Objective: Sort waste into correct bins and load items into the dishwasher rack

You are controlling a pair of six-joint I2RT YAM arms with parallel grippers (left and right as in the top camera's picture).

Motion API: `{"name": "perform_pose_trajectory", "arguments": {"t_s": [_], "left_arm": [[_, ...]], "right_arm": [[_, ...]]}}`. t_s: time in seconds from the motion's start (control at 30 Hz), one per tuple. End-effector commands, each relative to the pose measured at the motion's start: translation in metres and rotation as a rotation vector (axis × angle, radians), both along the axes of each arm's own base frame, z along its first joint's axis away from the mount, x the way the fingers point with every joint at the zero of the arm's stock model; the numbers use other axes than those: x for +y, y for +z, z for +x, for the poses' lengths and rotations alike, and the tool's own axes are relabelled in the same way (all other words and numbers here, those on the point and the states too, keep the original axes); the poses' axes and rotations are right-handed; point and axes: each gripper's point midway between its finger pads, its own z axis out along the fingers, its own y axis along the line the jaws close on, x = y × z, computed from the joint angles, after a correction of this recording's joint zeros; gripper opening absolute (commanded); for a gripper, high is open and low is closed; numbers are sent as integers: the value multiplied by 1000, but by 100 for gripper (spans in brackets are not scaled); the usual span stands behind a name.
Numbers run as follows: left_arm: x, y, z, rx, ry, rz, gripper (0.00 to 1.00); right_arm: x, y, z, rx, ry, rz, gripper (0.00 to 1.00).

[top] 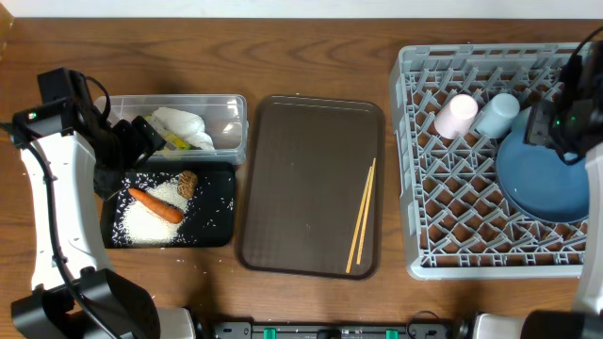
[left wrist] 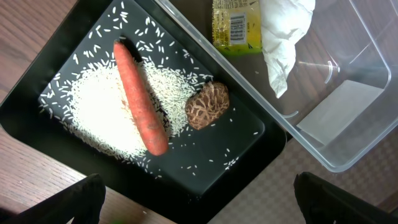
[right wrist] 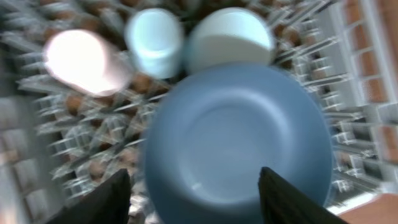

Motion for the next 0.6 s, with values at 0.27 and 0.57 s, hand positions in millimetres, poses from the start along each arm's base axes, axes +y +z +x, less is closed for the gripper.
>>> {"name": "perform_pose_trajectory", "arguments": {"t_s": [0.27, 0.57], "left_arm": [[2, 4, -2, -9, 4, 11, 98], [2, 4, -2, -9, 4, 11, 98]], "right_arm": [[38, -68, -18, 179, 37, 56, 57], [23, -100, -8, 245, -21, -18, 47]]}}
